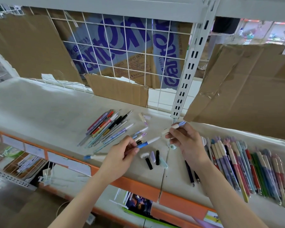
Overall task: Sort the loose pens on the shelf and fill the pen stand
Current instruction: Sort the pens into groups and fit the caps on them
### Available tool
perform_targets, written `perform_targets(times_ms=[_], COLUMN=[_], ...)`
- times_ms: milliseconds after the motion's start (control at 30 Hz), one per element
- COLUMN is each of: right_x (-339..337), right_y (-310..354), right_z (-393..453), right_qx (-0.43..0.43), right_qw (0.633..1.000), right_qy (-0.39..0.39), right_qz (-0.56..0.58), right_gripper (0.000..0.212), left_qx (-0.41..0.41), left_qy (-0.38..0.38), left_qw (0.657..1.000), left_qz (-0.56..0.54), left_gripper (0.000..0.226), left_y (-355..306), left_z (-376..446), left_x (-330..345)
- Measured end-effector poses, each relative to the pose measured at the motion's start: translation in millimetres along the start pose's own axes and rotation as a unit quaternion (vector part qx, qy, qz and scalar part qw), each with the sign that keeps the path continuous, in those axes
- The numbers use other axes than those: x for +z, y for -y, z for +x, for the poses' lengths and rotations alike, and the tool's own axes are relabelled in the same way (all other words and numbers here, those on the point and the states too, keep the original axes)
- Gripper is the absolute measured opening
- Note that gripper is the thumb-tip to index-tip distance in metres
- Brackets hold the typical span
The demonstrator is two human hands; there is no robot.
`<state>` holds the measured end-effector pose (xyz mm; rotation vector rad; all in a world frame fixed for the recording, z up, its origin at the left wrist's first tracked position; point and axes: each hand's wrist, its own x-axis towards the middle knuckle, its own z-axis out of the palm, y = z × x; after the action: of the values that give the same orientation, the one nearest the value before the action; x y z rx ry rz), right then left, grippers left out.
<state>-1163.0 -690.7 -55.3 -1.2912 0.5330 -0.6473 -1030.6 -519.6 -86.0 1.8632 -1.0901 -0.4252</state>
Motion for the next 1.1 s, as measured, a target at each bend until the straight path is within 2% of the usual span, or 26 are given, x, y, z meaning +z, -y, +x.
perform_targets(times_ms=[333,467,533,633,733,833,933,1000,1033,1100], right_x=[-0.7,8.6,15.9,23.5,22.3,20.1,18.8,11.6,4.3,-14.1], right_y=[-1.3,-7.9,-13.8,-19.0,-21.8,-21.9,-13.7,-6.2,-3.3,-1.2], right_z=[-1.3,-7.5,-11.2,-14.5,-15.4,-15.5,-8.9,-0.5,3.9,9.4], right_qx=[0.017,0.045,0.059,0.059,0.050,0.044,0.022,-0.006,-0.018,-0.027], right_qw=[1.000,0.997,0.996,0.996,0.997,0.998,0.999,0.991,0.977,0.925], right_qy=[0.008,0.060,0.062,0.049,0.052,0.039,0.001,-0.039,-0.056,-0.065], right_qz=[-0.001,-0.018,-0.003,0.039,0.030,0.003,-0.041,-0.129,-0.203,-0.374], right_gripper=[0.007,0.007,0.003,0.006,0.007,0.007,0.006,0.006,0.010,0.018], left_qx=[-0.010,-0.007,-0.011,-0.059,-0.118,-0.107,-0.077,-0.064,-0.061,-0.060], left_qy=[0.005,0.009,0.012,0.017,0.002,0.005,0.027,0.008,-0.015,-0.068], left_qw=[1.000,1.000,1.000,0.995,0.977,0.981,0.991,0.998,0.998,0.990], left_qz=[-0.010,-0.012,-0.012,-0.082,-0.177,-0.161,-0.108,-0.025,0.014,0.104], left_gripper=[0.012,0.013,0.015,0.019,0.020,0.019,0.018,0.011,0.010,0.008], left_y=[-0.6,-5.3,-9.6,-15.9,-16.5,-19.6,-24.3,-17.0,-10.1,9.7], left_z=[-2.9,-2.2,-0.1,1.3,-2.0,-3.5,5.7,14.5,19.3,28.9], left_x=[-1.1,2.2,5.3,12.8,22.0,28.9,26.9,17.6,10.7,-4.9])
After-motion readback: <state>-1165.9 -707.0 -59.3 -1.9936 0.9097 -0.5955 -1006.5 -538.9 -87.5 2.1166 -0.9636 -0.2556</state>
